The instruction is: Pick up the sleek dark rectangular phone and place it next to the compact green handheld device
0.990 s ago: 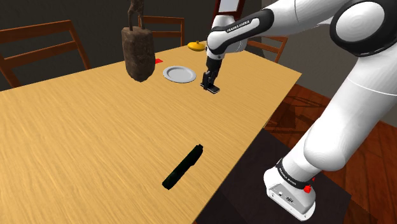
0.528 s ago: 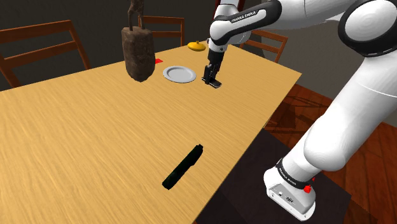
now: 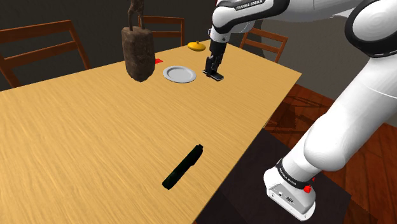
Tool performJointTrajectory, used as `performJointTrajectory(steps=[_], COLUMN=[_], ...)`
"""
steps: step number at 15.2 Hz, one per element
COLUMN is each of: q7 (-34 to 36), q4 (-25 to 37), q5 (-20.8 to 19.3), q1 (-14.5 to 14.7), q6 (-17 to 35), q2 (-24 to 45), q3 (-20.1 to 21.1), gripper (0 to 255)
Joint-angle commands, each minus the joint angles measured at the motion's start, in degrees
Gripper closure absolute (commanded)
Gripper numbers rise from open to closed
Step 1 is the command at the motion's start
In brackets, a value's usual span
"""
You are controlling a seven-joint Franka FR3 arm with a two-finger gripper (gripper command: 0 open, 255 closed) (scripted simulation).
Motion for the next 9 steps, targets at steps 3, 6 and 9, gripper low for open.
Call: performJointTrajectory(steps=[3,6,9], q7=[0.27,0.42,0.55], q4=[2.07,3.84,5.72], q5=[-0.19,-0.29,-0.37], q1=[0.04,0.04,0.04], q6=[-2.92,-5.15,-7.39], q2=[-0.84,-1.31,-1.68], q3=[0.03,0.03,0.03], gripper=[255,255,255])
